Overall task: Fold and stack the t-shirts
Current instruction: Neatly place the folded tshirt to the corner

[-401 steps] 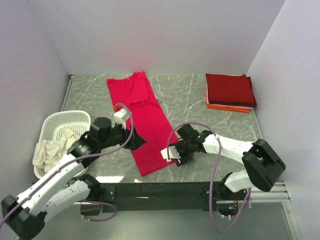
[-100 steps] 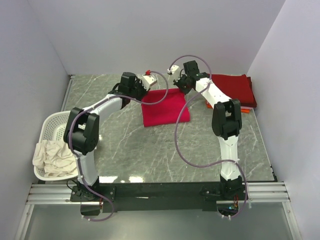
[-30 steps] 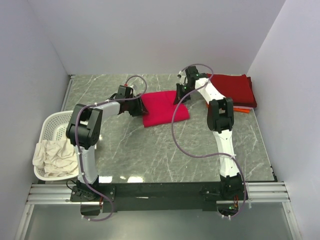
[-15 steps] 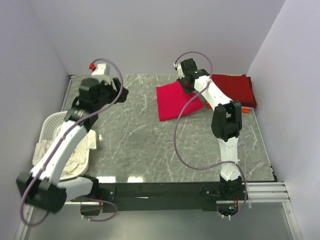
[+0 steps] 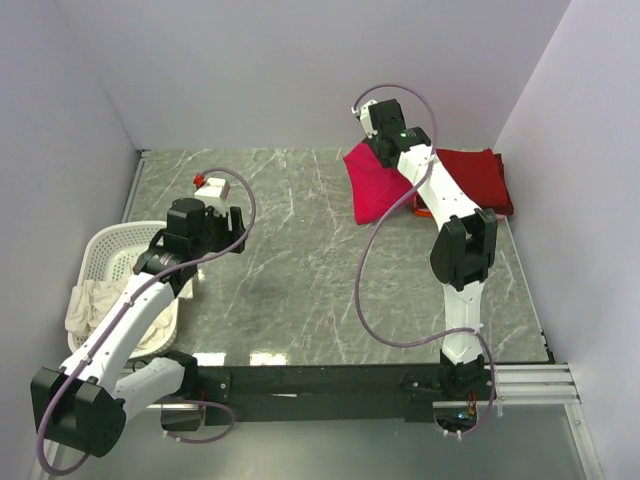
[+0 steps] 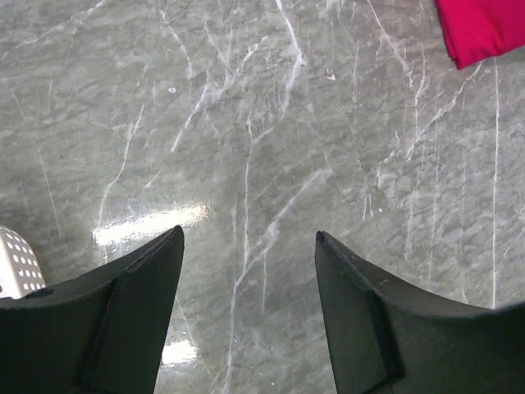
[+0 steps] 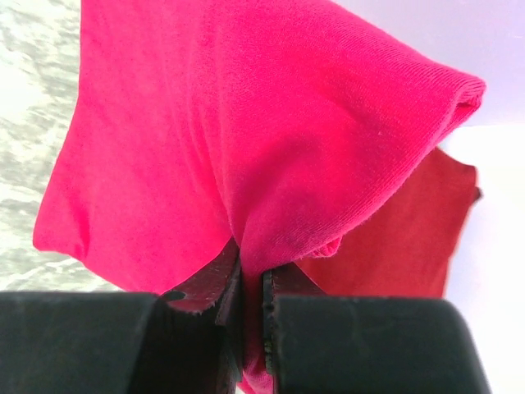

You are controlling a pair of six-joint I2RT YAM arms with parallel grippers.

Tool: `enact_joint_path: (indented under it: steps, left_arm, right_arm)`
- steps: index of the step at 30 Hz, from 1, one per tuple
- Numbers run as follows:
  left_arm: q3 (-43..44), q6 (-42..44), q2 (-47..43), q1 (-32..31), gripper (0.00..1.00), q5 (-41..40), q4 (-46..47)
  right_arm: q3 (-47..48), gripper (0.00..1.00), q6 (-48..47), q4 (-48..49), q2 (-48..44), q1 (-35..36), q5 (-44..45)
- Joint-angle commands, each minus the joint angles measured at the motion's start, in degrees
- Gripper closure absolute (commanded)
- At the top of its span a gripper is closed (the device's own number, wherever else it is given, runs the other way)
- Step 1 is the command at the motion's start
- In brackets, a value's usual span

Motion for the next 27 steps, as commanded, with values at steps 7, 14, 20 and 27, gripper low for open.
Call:
enact_joint_path:
  steps: [7,14,20,27]
  left_arm:
    - [1.06,1.89,-2.91,-0.01,0.3,1.53,2.13]
    - [1.32,2.07,-2.56,-0.01,0.3,1.36,1.6]
    - [1.32,2.15,-2.38,-0.01,0.3,1.27,1.51]
    - [1.23,2.15,-2.21,-0.01,0.3,1.27,1.6]
  right_arm:
    - [6.26,1.0,-4.93,1.5,-8.42,-0.44,5.29]
    - [6.97,1.0,-6.07,1.06,-11.41,-1.14,5.47]
    - [6.88,1.0,-7.04,1.41,-14.22,-2.11,6.0]
    - [5.48,1.0,-8.09,1.24,-17.21,-3.07,6.44]
